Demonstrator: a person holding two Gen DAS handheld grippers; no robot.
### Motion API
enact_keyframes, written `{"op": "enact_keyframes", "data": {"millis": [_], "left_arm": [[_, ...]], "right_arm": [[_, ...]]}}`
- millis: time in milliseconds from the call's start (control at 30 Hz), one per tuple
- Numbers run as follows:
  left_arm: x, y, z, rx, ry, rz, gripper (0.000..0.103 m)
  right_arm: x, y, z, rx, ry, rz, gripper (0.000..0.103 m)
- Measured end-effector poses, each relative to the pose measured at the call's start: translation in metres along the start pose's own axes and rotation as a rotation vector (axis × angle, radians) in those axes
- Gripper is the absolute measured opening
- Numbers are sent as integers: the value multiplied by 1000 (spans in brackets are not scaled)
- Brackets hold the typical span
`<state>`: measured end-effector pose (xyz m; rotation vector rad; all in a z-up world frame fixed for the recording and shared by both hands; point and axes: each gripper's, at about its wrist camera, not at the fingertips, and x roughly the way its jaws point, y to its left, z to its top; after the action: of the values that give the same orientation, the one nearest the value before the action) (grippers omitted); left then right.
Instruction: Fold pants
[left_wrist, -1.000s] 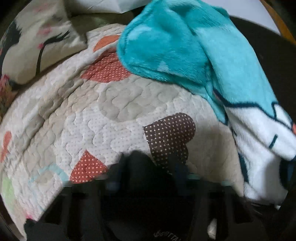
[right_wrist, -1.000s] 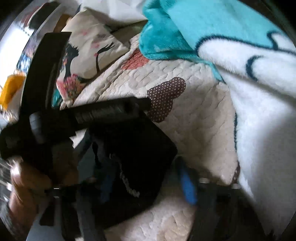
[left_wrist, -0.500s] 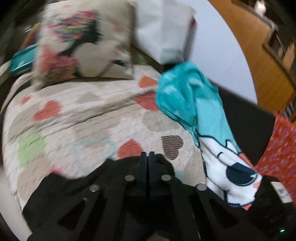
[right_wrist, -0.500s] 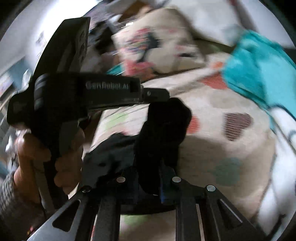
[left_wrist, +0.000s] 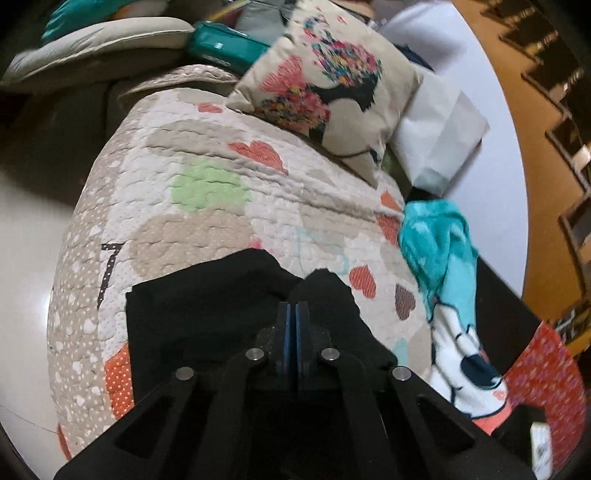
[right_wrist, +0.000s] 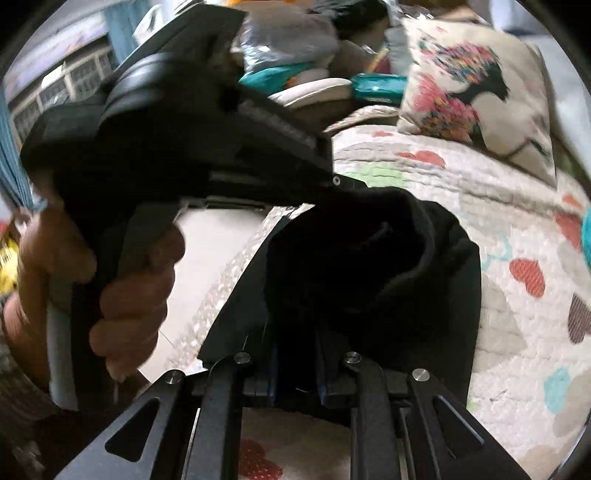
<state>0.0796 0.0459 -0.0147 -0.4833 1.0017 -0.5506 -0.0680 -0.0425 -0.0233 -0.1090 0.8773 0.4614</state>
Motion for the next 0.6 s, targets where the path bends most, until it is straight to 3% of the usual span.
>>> {"op": "enact_keyframes", "data": {"millis": [133, 333, 433, 467, 533, 600], "left_arm": [[2, 4, -3, -21, -18, -13, 41], [22, -17, -10, 15, 25, -52, 51], [39, -38, -11, 70, 69, -59, 52], [48, -49, -12, 107, 103, -38, 46], [58, -61, -16, 175, 139, -13, 23], [64, -64, -17, 169, 139, -24, 21]], "right_arm": [[0, 6, -16, -62, -5, -52, 17], [-2, 2, -21, -61, -24, -50, 17], [-7, 6, -28, -89, -42, -57, 17], [-6, 4, -26, -96, -51, -68, 17], [-10, 2, -30, -89, -64, -85, 17], [-13, -4, -35, -57, -59, -85, 17]]}}
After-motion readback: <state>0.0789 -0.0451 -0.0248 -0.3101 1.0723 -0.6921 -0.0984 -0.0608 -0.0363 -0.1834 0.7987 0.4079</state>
